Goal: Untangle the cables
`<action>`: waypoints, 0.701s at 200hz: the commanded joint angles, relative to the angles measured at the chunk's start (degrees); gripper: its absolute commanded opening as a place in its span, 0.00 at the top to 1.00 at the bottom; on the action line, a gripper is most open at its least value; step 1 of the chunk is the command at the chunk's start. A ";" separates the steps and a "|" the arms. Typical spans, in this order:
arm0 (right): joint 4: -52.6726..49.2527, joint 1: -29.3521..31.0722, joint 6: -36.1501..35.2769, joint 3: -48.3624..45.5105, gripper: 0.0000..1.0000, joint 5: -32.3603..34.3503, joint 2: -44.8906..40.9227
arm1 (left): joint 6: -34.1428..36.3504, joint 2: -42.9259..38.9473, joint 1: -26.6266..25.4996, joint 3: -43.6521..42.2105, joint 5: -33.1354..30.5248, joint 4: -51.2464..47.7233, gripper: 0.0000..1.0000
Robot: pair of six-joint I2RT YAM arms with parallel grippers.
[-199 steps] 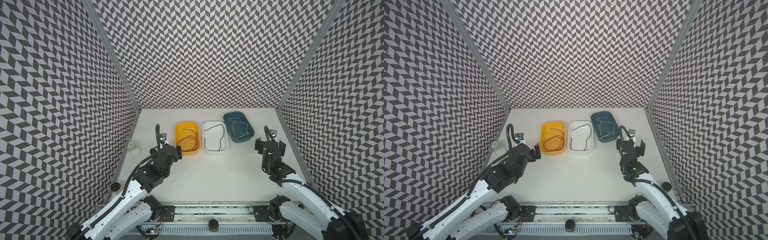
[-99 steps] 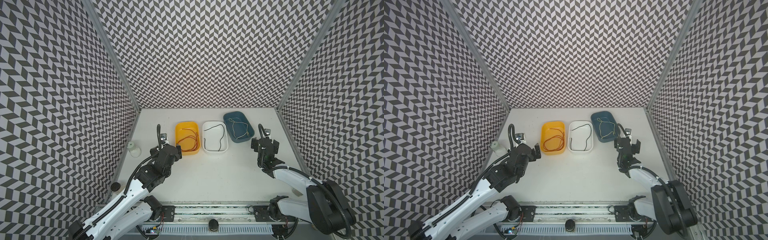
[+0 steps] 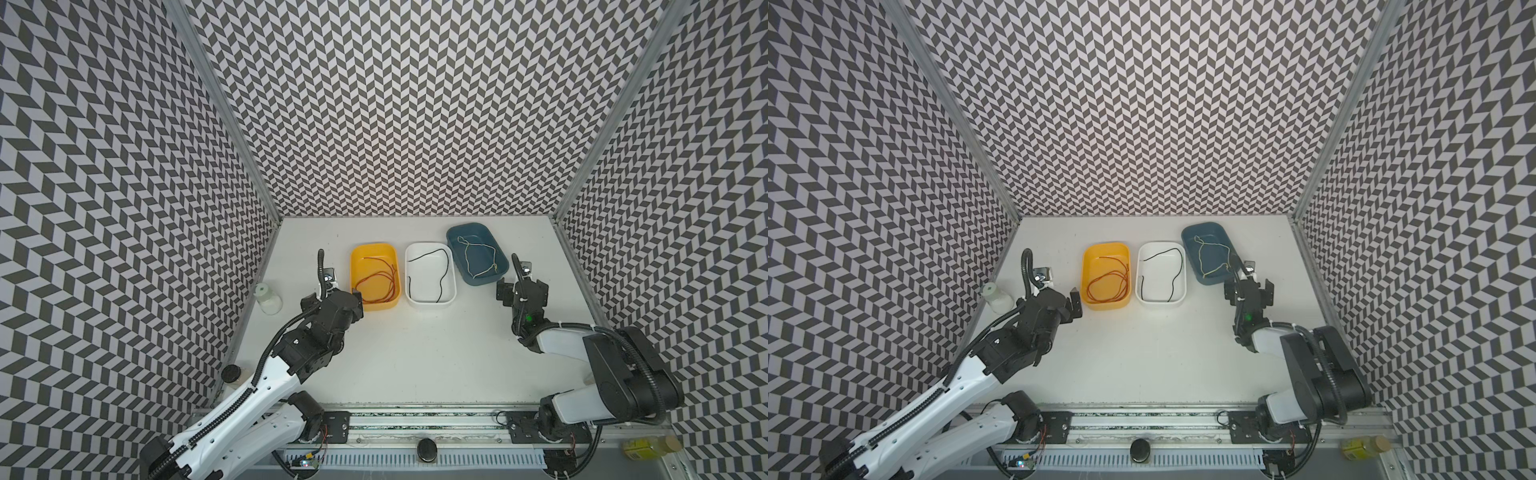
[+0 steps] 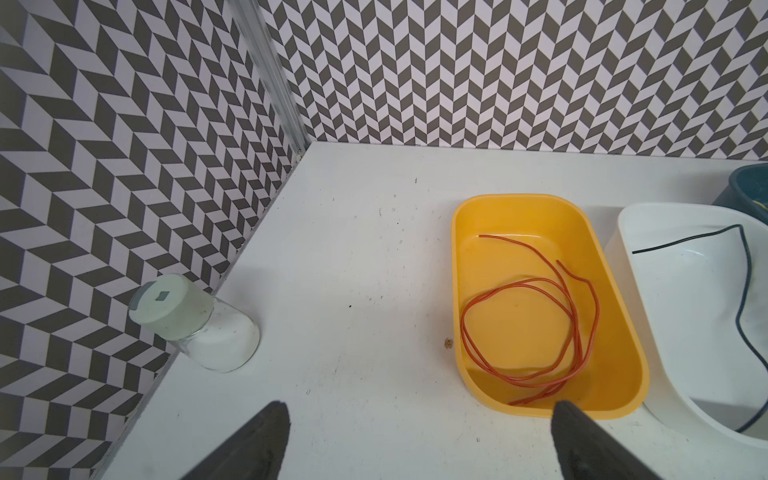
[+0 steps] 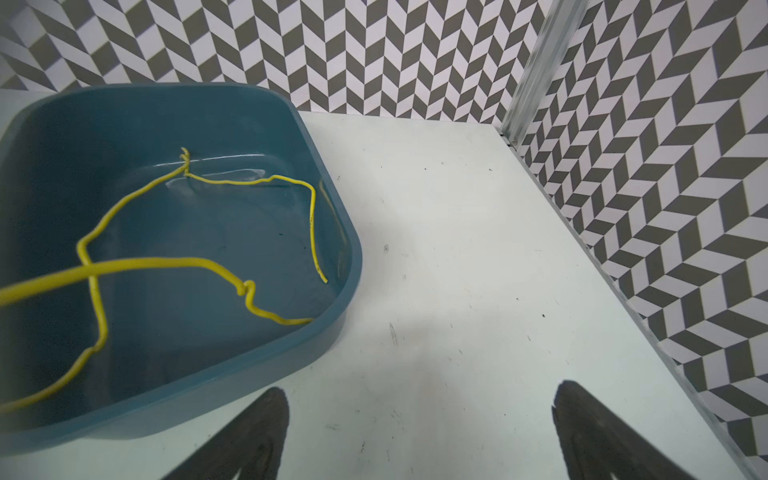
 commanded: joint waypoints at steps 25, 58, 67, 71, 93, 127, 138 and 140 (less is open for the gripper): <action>14.70 -1.09 -1.41 -4.70 0.01 -4.98 4.05 | -1.77 0.05 0.20 -0.45 -2.42 0.31 0.00; 18.15 -1.46 -1.85 -3.99 0.01 -5.43 7.04 | -1.30 -0.24 0.14 -1.17 -2.25 1.36 0.00; 16.98 -1.57 -1.91 -3.47 0.01 -5.54 7.14 | -1.10 -0.18 0.18 -1.28 -2.00 1.60 0.00; 16.10 -1.57 -1.86 -3.38 0.01 -5.62 6.78 | -0.96 -0.14 0.14 -1.29 -1.80 1.76 0.00; 16.09 -1.76 -1.69 -3.00 0.01 -5.82 6.96 | -0.05 0.09 0.23 -1.34 -1.62 1.54 0.00; 10.68 -1.74 -1.48 -0.36 0.01 -5.90 6.76 | 2.08 1.92 0.34 -1.63 -7.30 0.79 0.00; 11.47 -1.74 -1.59 -0.53 0.01 -5.90 6.92 | 1.03 2.83 1.63 -1.80 -8.27 -0.19 0.00; 11.45 -1.84 -1.66 -0.42 0.01 -5.87 7.01 | 1.15 2.88 1.91 -1.75 -7.95 -0.23 0.00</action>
